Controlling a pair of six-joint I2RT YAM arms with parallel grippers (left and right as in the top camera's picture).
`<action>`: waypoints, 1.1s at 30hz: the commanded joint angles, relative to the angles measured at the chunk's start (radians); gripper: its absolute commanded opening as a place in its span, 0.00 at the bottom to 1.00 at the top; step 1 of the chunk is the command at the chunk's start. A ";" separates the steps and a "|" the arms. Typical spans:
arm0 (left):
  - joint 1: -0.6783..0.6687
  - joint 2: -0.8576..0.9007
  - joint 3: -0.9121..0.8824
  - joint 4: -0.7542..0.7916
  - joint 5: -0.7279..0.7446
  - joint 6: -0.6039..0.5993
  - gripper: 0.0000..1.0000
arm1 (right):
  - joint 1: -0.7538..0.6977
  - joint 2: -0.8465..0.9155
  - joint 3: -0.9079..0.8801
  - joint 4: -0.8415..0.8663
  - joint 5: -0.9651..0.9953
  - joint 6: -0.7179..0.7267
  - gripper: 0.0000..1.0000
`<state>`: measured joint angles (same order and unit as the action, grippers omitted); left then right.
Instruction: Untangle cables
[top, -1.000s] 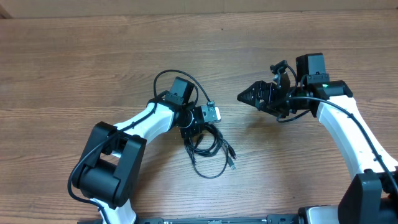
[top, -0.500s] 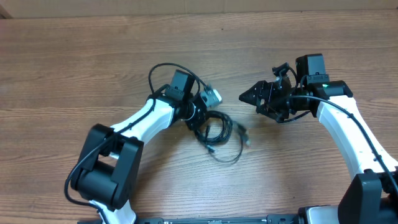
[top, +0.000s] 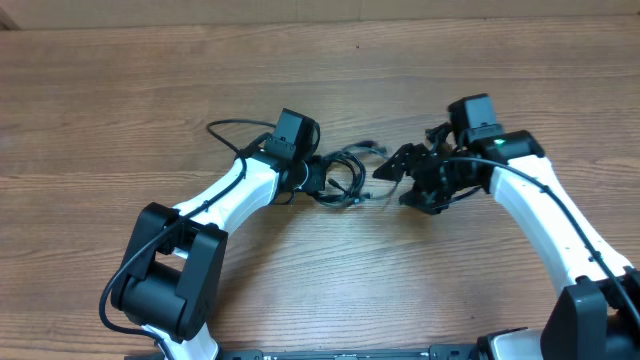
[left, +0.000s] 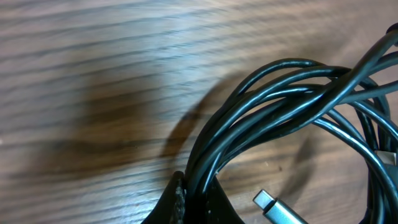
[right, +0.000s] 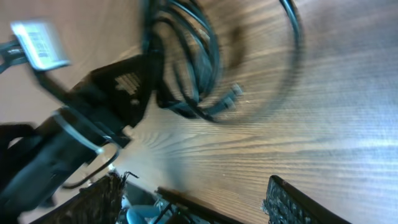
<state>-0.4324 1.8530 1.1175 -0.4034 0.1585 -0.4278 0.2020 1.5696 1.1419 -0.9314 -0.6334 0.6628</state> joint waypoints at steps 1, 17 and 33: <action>-0.004 -0.030 0.018 -0.010 -0.054 -0.298 0.04 | 0.080 -0.021 0.002 0.015 0.186 0.219 0.72; 0.035 -0.075 0.021 -0.005 0.140 -0.091 0.04 | 0.216 0.000 -0.032 0.143 0.573 0.472 0.71; 0.080 -0.287 0.021 0.030 0.278 0.196 0.04 | 0.200 0.003 -0.036 0.167 0.740 0.461 0.15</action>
<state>-0.3805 1.6356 1.1179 -0.3573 0.3851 -0.4095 0.4137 1.5700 1.1130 -0.7486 -0.0162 1.1465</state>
